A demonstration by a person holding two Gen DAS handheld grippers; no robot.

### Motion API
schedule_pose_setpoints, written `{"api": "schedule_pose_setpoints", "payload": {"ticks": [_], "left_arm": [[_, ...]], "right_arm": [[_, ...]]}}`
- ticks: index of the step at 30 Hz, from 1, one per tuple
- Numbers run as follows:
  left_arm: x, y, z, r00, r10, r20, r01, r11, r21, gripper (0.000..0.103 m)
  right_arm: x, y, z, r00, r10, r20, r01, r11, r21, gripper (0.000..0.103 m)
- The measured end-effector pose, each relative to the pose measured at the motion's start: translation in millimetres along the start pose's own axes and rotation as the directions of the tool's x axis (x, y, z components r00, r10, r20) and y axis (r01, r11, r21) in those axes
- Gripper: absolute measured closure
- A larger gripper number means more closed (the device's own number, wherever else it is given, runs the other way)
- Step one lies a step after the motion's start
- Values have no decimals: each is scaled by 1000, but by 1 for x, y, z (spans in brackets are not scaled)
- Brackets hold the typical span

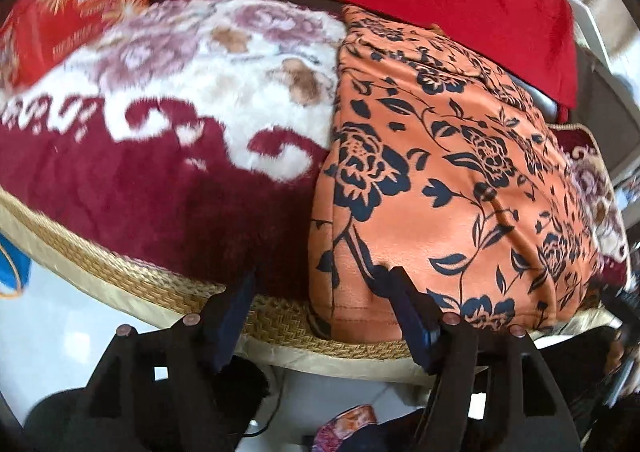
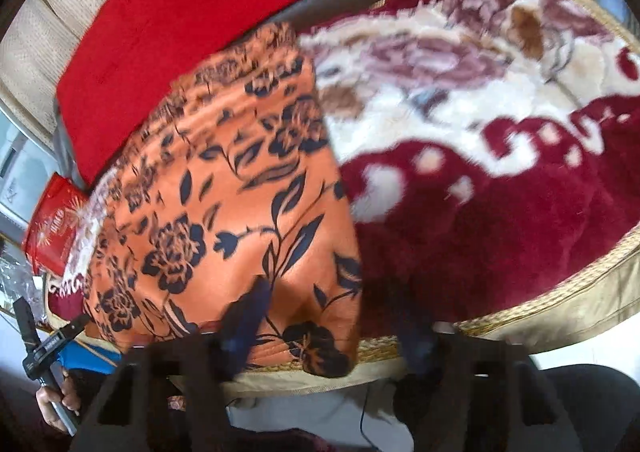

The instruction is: Fold small clothes

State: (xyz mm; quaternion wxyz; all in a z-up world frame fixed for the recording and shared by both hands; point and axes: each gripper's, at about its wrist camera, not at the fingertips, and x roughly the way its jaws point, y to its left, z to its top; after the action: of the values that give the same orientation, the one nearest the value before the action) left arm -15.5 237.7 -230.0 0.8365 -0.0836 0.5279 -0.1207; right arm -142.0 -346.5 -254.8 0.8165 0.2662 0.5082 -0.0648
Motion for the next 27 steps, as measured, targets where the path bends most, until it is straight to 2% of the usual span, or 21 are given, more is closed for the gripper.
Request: {"api": "schedule_pose_setpoints", "payload": {"ticks": [1,2,4,6,7,9,11,12,13,14,15,16,17,18,19,20,21,22,25,27], "left_arm": [[2,1,-1,1000,-16,-11,16,1000,-9,33],[4,2,-2,999,-28,-17,27,999,-18,33],[4,0,-3,999,-41,-5,41,999,-11,34],[4,0,-3,1000,-27,7,27,1000,3,41],[4,1,-2,1000,-20,9,20,1000,3,49],[2,2,-1,999,-47,13,47,999,-2,50],[0,0,0,997,-78,12,78,997,7,48],[2,-2,1,997,-78,0,78,997,11,43],[5,-4,1,997,-79,-14,79,997,13,32],[8,-6,0,996,-84,-23,84,996,16,31],[11,-9,-1,997,-73,-25,73,997,30,31],[12,-10,-2,998,-65,-22,66,997,41,31],[14,-12,-2,998,-56,-20,57,997,54,33],[14,-13,-2,998,-54,-12,54,997,55,41],[12,-13,-1,999,-54,-3,54,997,60,68],[11,-12,0,998,-61,-2,61,996,64,90],[9,-10,3,995,-99,-3,99,993,57,95],[6,-9,5,991,-130,-3,130,990,49,95],[-6,-14,15,985,-174,16,172,982,71,96],[-19,-15,28,974,-223,41,220,973,74,96]], "right_arm": [[5,3,-1,1000,-4,-14,4,1000,-5,64],[6,7,-2,1000,-18,-14,18,1000,-18,65],[5,12,-3,1000,-32,-1,31,998,-47,75],[1,13,-3,1000,-13,8,14,999,-45,77],[0,12,-3,1000,-4,7,4,999,-32,77],[1,8,-1,1000,-2,-4,2,1000,-14,77],[4,6,0,1000,-8,-25,8,1000,1,76],[5,6,0,999,-10,-35,10,1000,0,75],[7,8,0,999,-16,-47,16,1000,-11,73],[8,10,-1,998,-25,-51,24,999,-26,71],[10,15,-1,998,-37,-55,35,998,-49,65],[13,18,-1,998,-37,-59,34,997,-64,55],[14,21,-2,998,-24,-58,20,997,-73,53],[14,23,-2,998,-25,-51,21,997,-73,54],[14,24,-2,998,-33,-52,28,997,-77,63],[13,25,-2,998,-39,-48,35,996,-81,71],[12,26,0,998,-39,-45,35,996,-87,87],[10,26,2,999,-25,-44,21,995,-94,94],[-6,28,15,999,44,-19,-45,995,-88,95],[-18,29,26,996,93,7,-92,993,-76,95]]}}
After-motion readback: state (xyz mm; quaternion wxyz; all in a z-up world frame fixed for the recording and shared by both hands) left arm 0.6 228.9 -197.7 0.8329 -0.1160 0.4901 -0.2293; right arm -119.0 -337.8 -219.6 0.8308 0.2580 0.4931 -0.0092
